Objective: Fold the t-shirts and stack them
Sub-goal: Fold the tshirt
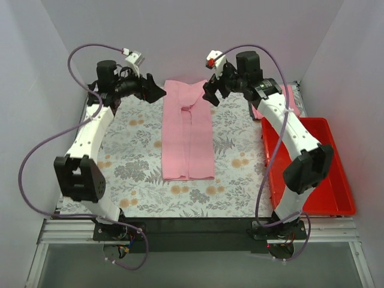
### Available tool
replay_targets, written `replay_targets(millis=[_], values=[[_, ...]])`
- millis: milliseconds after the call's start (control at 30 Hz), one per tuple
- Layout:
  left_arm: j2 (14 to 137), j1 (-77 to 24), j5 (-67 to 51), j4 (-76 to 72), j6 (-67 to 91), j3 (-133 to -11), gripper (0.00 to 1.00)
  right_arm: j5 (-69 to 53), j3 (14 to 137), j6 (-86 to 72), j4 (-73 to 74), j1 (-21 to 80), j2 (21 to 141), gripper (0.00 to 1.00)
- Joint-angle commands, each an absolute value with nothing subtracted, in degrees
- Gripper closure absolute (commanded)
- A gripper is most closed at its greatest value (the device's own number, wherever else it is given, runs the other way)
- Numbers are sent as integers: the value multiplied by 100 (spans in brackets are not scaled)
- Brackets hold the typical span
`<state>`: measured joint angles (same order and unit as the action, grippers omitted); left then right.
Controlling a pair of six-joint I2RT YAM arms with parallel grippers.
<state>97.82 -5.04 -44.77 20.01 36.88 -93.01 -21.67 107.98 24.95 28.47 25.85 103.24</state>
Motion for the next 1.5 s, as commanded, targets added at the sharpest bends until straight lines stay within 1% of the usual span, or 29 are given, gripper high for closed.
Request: replay_targets(millis=[0,33,67,100,133,167,200,233,267,300,333,367,433,467,500,533,567,600,633,733,833,1100,1267,1367,1467], values=[[8809,-554,-4886,661,3244,-7881,12,-3303,10127,3075,2654,2601,10003,2],[8459,-554,-5035,616,3095,-7684,12,-3653,9960,3241,2680,2610,9811,2],[8290,-562,-5480,876,2519,-7516,12,-3795,9636,3321,2742,2663,9722,2],[7992,-589,-5615,1157,2070,-7332,12,-3953,9468,3583,2899,2724,9625,2],[7815,-693,-5616,1421,1744,-6973,12,-3981,9257,4186,3266,2812,9415,2],[7631,-729,-5625,1763,1497,-6683,13,-3764,8924,4419,3313,3134,9283,1],[7220,-756,-5590,1914,876,-6410,14,-3562,8225,4656,3313,3303,9107,2],[7016,-860,-5529,2003,670,-5781,14,-3351,7748,4911,3261,3435,8749,2],[6822,-931,-5450,2100,511,-5496,15,-3253,7352,5200,3104,3680,8580,2],[6524,-1010,-5362,2214,362,-5250,16,-3121,6660,5247,2937,3822,8430,2],[6417,-1263,-5283,2389,-284,-4795,17,-2885,6418,5334,2762,4058,8263,5],[6329,-1448,-5160,2686,-542,-4599,21,-2796,6216,5361,2664,4156,8227,6],[6083,-2018,-4636,2716,-807,-4133,25,-2690,5812,5282,2418,4297,8235,9],[6030,-2178,-4493,2611,-861,-3713,29,-2646,5723,5239,2356,4411,8261,14],[5986,-2336,-4309,2558,-931,-3535,32,-2576,5661,5108,2277,4473,8323,17],[5951,-2573,-4028,2270,-914,-3368,34,-2462,5582,5080,2189,4543,8462,23],[5941,-2662,-3895,2137,-984,-3053,38,-2417,5546,5028,2136,4561,8525,26],[5959,-2767,-3789,2005,-1054,-2945,39,-2417,5511,4975,2031,4570,8630,29],[5985,-2786,-3614,1699,-1063,-2849,40,-2434,5432,4975,1969,4588,8666,35],[6309,-2795,-3490,1468,-1037,-2812,44,-2400,5335,4983,1723,4605,8780,46],[6626,-2795,-3445,1328,-1055,-2839,46,-2399,5256,5036,1679,4605,8894,50],[7084,-2795,-3296,950,-1151,-2681,48,-2312,4861,5194,1477,4605,9096,50],[7356,-2795,-3164,862,-1213,-2663,58,-2189,4720,5212,1371,4606,9246,50],[7601,-2804,-3085,861,-1265,-2672,63,-2074,4623,5221,1301,4588,9360,52],[7786,-2804,-3006,879,-1344,-2689,69,-2013,4562,5168,1283,4588,9430,59]])
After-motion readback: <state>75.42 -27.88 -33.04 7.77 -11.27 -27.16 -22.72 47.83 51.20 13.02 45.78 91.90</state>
